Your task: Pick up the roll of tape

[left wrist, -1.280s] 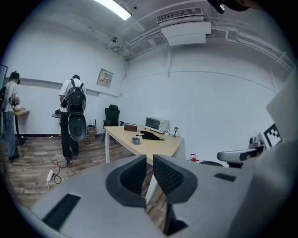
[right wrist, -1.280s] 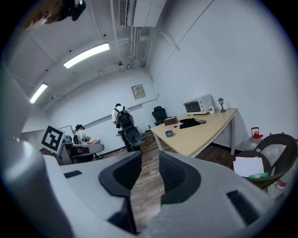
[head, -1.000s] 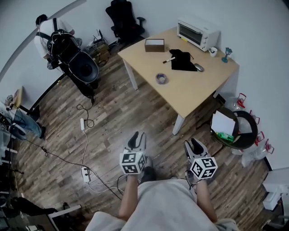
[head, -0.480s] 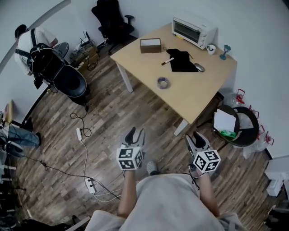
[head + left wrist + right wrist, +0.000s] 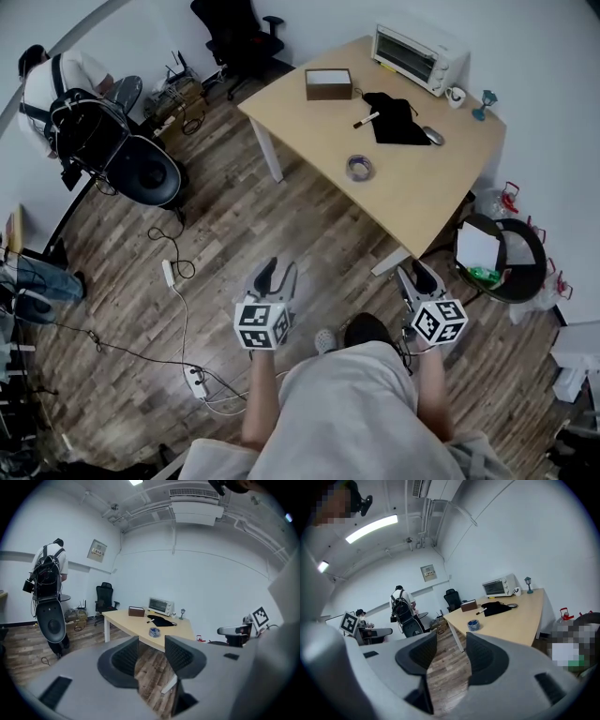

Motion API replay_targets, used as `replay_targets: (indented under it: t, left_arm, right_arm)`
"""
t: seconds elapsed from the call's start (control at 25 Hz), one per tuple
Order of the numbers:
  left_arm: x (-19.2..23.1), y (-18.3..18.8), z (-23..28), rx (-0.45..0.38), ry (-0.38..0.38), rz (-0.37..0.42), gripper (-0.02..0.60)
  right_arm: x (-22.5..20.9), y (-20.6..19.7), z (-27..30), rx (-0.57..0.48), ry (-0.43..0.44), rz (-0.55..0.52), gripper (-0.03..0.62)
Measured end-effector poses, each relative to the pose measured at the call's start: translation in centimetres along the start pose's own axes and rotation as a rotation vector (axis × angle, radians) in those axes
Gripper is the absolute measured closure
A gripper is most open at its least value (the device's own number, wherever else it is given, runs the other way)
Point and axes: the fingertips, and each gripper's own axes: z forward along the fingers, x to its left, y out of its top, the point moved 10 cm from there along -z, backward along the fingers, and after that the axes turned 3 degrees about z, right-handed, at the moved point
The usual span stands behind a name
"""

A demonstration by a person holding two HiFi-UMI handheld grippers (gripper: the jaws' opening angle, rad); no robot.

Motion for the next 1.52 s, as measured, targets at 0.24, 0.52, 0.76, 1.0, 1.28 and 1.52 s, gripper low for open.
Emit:
replay_targets:
  t: [0.24,0.52,0.76,1.0,1.28,1.52]
  left_arm:
    - [2.3,-0.8,0.7,0.003,0.012,-0.06,0.416]
    - [5.2,0.9,3.8,0.01,0.039,-0.057,0.417]
    - [7.7,2.9,8.2,0.012,0.026,-0.104,0.417]
    - [8.7,5.8,14.4,0.007,-0.025,-0.102,0.42]
    - [9.3,9.2,21.6,0.022,-0.077,-0.079,0.42]
    - [9.8,11.8,27.1,0.022,-0.113,-0.061,0.426]
  right_arm:
    - [0.5,-0.8,4.3,0.042,0.028,0.008,0.395]
    - [0.6,0.6,12.0,0.073,0.103,0.013,0.387]
    - [-0.4,3.3,17.4,0.083,0.096,0.005,0.382]
    - [-3.0,5.8,21.5,0.087,0.058,0.012,0.381]
    - [-5.9,8.8,25.9,0.091,0.023,0.014,0.379]
    - [-8.3,10.7,29.6,0.087,0.008,0.047,0.379]
